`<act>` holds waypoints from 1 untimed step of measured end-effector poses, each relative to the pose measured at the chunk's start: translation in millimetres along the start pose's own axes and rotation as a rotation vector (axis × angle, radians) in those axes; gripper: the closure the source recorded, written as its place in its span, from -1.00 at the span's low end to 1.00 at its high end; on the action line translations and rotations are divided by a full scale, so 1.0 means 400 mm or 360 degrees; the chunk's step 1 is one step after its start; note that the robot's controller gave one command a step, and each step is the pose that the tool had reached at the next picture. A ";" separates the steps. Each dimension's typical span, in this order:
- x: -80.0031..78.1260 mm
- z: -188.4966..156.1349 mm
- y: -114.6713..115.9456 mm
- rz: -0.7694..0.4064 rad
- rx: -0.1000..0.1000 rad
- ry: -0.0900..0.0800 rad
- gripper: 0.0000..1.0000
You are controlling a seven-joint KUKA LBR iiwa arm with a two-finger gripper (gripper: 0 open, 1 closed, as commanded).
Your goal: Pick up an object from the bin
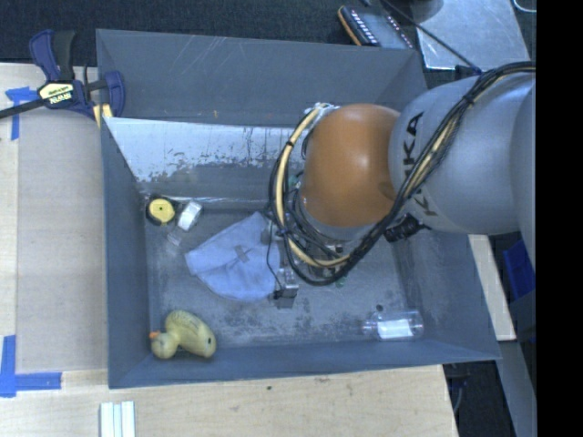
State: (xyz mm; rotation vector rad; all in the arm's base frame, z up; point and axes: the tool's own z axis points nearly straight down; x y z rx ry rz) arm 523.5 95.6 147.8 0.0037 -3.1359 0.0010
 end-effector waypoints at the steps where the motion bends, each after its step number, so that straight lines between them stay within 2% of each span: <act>1: -0.005 -0.011 -0.001 0.0005 -0.0002 -0.0013 -1.00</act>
Offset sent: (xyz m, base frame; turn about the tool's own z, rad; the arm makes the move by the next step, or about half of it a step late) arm 0.0252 0.0372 -0.0778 -0.2022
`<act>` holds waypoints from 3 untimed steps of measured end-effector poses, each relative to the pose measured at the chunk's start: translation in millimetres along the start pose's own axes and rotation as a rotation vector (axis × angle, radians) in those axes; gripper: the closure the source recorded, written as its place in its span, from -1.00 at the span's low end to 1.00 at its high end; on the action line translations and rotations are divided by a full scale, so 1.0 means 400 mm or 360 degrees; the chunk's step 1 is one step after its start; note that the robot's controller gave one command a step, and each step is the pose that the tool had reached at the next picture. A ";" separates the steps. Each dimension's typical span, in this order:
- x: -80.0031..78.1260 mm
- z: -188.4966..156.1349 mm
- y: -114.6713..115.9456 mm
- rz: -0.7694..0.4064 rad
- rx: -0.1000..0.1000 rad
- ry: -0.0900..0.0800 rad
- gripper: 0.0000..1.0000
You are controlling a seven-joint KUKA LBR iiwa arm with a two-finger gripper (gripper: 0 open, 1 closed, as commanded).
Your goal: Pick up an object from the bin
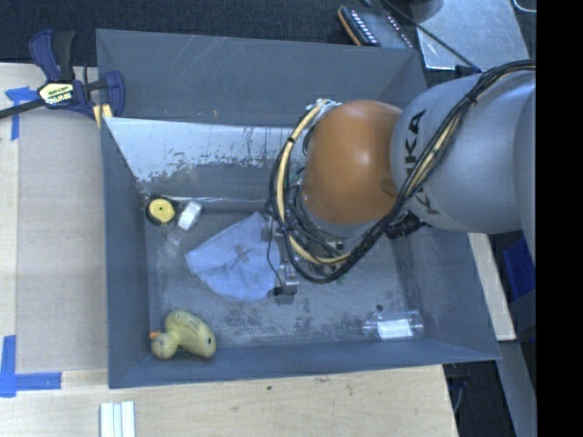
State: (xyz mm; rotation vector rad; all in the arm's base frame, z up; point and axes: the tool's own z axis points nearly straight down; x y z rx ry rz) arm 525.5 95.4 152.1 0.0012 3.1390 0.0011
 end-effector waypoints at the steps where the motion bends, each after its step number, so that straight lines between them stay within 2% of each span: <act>1: -0.059 0.204 0.093 -0.0326 0.0000 0.0011 -1.00; 2: -0.111 0.053 0.108 -0.0687 -0.0001 -0.0010 -1.00; 3: -0.062 0.203 0.092 -0.0325 -0.0001 0.0005 -1.00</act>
Offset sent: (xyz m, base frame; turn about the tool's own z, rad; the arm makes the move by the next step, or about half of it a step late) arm 0.0432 0.0431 -0.0221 -0.4339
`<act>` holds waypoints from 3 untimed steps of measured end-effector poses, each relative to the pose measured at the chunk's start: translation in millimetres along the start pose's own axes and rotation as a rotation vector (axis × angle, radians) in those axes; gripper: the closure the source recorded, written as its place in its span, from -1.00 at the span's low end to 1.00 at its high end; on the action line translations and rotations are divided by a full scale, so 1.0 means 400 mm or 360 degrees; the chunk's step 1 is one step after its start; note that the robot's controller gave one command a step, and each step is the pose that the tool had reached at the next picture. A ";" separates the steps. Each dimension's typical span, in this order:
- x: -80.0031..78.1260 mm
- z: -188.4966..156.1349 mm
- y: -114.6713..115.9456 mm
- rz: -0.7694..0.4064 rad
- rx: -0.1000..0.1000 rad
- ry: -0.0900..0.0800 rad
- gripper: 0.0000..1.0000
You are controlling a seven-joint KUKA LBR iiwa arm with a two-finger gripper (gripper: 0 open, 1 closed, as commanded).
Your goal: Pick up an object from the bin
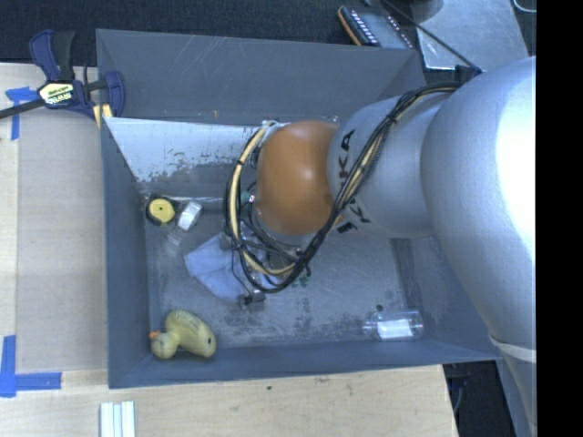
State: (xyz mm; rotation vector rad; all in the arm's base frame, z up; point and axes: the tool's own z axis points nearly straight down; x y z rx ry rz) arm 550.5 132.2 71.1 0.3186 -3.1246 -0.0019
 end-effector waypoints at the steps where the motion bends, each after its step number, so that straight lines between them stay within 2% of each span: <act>1: -0.157 0.000 -0.047 -0.1081 0.0007 -0.0025 -1.00; 2: -0.018 -0.007 -0.004 -0.0005 -0.0001 -0.0019 1.00; 3: -0.004 -0.006 0.000 0.0002 -0.0001 -0.0013 1.00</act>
Offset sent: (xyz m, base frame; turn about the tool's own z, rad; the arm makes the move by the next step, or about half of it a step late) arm 0.0000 0.0000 0.0000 0.0000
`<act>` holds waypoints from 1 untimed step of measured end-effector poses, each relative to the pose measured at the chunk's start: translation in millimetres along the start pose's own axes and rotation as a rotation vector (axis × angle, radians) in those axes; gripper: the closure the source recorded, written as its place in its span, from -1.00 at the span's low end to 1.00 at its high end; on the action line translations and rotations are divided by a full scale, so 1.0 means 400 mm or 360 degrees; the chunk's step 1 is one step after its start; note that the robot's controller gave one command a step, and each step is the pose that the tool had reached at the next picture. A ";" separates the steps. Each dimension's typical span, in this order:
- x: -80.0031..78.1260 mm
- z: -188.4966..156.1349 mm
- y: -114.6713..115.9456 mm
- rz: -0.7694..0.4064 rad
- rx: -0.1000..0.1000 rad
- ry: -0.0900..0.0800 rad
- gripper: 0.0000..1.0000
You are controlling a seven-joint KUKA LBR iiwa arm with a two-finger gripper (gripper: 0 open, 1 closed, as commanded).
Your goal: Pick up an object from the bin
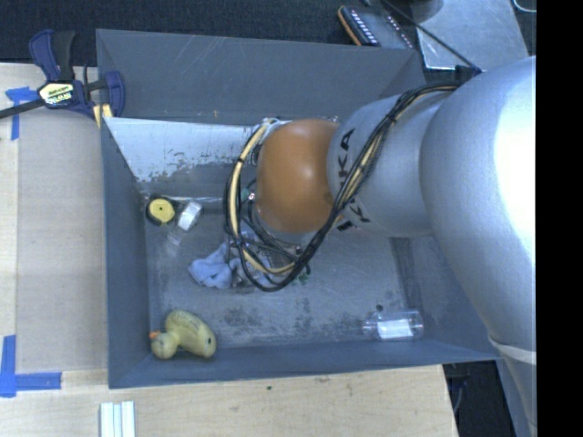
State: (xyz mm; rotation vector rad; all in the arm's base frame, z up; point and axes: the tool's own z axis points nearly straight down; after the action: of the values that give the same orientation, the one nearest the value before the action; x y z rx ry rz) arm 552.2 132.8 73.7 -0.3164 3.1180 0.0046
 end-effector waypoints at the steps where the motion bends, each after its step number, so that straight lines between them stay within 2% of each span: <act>1: -0.003 -0.001 -0.001 -0.0002 0.0000 0.0000 1.00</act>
Offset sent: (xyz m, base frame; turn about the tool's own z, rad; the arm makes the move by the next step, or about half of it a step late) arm 0.0000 0.0001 0.0289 0.0000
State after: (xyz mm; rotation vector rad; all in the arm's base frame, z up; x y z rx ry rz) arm 553.3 132.5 74.1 -0.3179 3.1177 0.0042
